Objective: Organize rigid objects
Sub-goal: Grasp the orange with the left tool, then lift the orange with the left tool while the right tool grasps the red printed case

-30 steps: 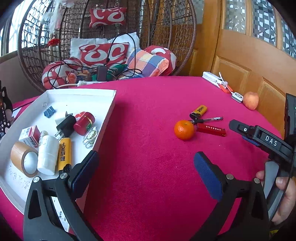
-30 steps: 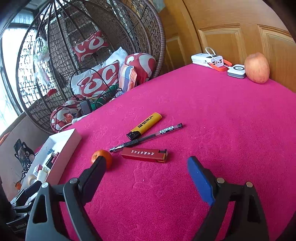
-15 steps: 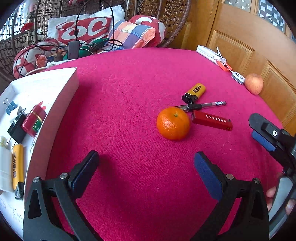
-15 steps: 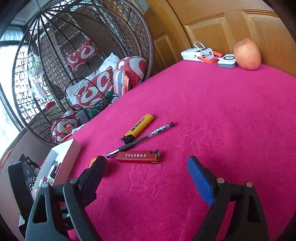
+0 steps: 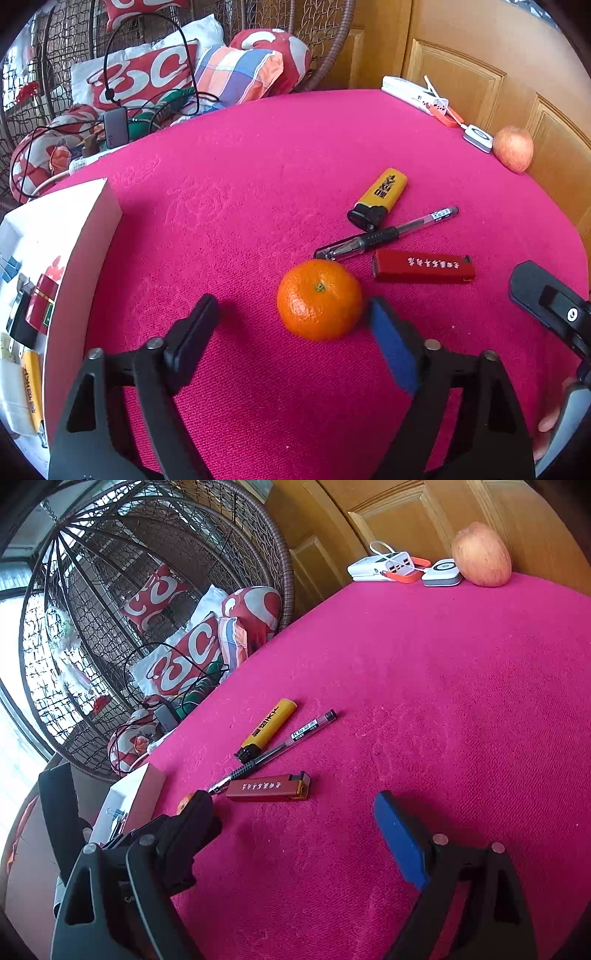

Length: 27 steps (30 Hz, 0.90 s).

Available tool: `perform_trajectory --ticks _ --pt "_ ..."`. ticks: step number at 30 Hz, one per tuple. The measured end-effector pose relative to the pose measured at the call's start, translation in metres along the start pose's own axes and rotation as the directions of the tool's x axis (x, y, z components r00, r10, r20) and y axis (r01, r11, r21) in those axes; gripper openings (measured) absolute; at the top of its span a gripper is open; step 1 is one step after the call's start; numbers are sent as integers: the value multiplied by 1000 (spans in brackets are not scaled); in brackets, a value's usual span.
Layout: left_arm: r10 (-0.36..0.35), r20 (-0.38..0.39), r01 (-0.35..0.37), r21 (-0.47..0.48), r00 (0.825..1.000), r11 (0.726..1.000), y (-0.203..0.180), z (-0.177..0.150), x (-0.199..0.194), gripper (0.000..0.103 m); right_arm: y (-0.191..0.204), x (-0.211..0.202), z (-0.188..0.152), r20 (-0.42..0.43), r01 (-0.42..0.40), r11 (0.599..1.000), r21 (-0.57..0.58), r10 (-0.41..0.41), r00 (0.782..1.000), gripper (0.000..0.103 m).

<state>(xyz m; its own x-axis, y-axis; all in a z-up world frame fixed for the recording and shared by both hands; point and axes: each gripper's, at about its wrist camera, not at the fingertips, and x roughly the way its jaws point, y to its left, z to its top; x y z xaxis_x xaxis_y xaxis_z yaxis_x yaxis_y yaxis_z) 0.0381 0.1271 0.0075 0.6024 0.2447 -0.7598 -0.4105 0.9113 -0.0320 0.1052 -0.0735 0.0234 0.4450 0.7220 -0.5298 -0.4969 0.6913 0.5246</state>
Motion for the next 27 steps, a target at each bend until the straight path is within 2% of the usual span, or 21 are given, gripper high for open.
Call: perform_trajectory --ticks 1,2,5,9,13,16,18,19,21,23,25,27 --pt "-8 10 8 -11 1000 1000 3 0 -2 73 1 0 0 -1 -1 1000 -3 0 1000 89" --pt "-14 16 14 -15 1000 1000 4 0 -3 60 1 1 0 -4 0 1000 -3 0 1000 89" --pt "-8 26 8 -22 1000 1000 8 -1 -6 41 1 1 -1 -4 1 1000 0 -1 1000 89" --pt "-28 40 31 -68 999 997 18 -6 -10 41 3 1 -2 -3 10 1000 -8 -10 1000 89" --pt "-14 60 22 -126 998 992 27 -9 -15 41 6 1 -2 -2 16 1000 -18 -16 1000 89" --pt "-18 88 33 -170 996 985 36 -12 -21 41 10 3 1 -16 -21 998 -53 20 1000 89" --pt "-15 99 34 -184 995 982 39 -12 -23 41 17 8 6 -48 -75 989 -127 69 996 89" --pt "-15 102 34 -189 995 981 40 -13 -24 41 23 11 9 -72 -77 979 -186 65 995 89" --pt "-12 109 33 -195 994 980 41 -13 -25 41 35 18 15 -114 -42 939 -343 2 993 89" --pt "0 112 23 -201 994 979 41 -14 -26 41 41 25 19 -157 -28 893 -449 -48 986 89" --pt "17 113 8 -216 994 976 44 -15 -27 41 39 33 24 -199 -35 879 -475 -68 978 89" --pt "20 111 6 -235 994 972 47 -15 -27 41 34 43 29 -230 -42 886 -462 -74 970 89"
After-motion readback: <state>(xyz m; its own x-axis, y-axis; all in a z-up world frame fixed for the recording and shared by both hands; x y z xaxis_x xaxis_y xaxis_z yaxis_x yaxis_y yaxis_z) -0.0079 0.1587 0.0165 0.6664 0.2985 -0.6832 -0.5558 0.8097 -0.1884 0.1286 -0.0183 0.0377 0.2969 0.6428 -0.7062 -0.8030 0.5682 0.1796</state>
